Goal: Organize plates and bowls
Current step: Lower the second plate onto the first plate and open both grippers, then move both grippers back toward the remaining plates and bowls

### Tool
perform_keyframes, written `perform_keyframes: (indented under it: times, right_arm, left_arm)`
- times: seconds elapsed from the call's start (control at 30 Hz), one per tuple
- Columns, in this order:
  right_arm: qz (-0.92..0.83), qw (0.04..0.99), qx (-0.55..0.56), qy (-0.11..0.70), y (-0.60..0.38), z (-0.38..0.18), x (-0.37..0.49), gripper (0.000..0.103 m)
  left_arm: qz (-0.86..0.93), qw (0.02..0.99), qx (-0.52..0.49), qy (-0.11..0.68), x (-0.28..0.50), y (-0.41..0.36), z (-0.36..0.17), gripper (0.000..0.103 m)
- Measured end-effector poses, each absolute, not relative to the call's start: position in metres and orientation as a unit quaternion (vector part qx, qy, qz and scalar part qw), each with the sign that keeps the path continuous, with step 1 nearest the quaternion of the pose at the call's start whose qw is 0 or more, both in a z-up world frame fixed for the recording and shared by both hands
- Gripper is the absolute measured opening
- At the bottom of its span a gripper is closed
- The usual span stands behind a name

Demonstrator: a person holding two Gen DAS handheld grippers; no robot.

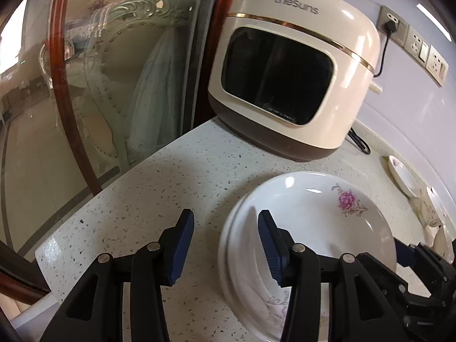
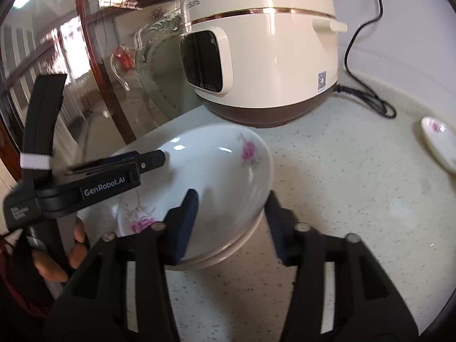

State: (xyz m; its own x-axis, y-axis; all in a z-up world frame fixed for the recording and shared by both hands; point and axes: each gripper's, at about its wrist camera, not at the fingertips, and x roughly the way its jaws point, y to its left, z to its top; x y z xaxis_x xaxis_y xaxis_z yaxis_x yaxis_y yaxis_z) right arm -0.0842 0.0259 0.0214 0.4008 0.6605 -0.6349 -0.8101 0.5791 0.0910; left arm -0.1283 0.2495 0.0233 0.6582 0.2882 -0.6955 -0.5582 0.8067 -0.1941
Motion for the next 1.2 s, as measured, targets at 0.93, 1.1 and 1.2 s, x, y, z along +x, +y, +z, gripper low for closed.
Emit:
perform_keyframes:
  times: [0.93,1.1,1.2]
  right_arm:
    - [0.258,0.932,-0.119,0.226,-0.045,0.064,-0.045,0.103]
    - [0.207,0.937,-0.123,0.253,-0.089,0.058,0.001,0.103]
    - [0.205,0.930,-0.086,0.292,-0.119,0.037,0.028,0.103]
  left_arm:
    - [0.165,0.939,-0.139,0.267,-0.091,0.169,0.080,0.089]
    - [0.094,0.939,-0.148,0.297,-0.016,0.131,0.094,0.100]
    - [0.066,0.925,-0.180,0.328,0.045,0.120,0.089,0.100]
